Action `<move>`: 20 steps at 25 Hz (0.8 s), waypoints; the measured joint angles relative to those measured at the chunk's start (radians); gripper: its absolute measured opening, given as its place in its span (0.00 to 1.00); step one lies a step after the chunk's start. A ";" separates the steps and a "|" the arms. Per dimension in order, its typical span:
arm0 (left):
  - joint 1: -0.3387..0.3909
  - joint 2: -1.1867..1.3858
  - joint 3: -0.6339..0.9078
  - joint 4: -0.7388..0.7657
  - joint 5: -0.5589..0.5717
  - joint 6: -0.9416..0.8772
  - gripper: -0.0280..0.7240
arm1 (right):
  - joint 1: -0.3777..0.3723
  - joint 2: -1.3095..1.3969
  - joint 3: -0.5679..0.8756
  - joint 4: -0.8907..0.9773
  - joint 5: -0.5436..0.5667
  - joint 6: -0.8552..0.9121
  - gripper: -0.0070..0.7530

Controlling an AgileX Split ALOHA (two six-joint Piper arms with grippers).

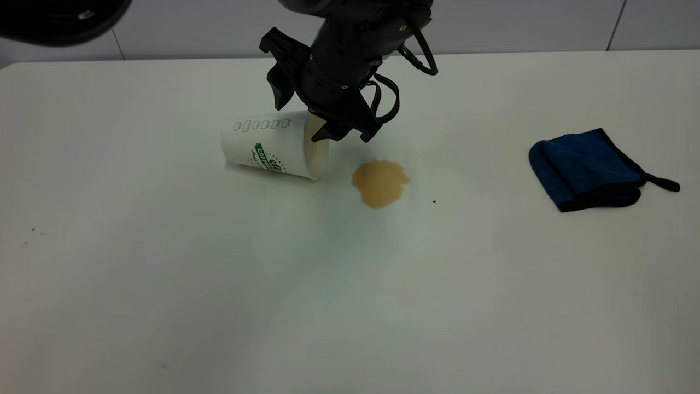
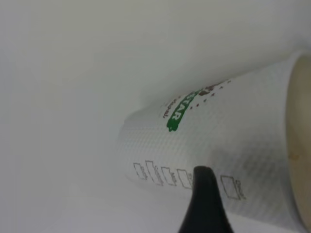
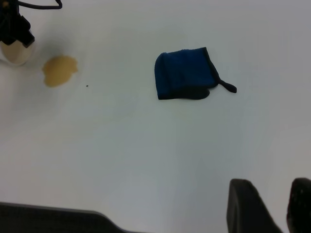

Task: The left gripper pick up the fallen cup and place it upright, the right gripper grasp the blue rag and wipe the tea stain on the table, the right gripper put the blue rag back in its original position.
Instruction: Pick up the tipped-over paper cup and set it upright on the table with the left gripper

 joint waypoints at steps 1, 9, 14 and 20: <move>0.000 0.009 -0.009 0.005 -0.002 -0.002 0.82 | 0.000 0.000 0.000 0.000 0.000 0.000 0.33; 0.002 0.037 -0.024 0.058 -0.005 -0.007 0.82 | 0.000 0.000 0.000 0.000 0.000 0.000 0.33; 0.028 0.047 -0.026 0.095 0.007 0.001 0.82 | 0.000 0.000 0.000 0.000 0.000 0.000 0.33; 0.044 0.069 -0.026 0.128 0.011 0.028 0.75 | 0.000 0.000 0.000 0.000 0.000 0.000 0.33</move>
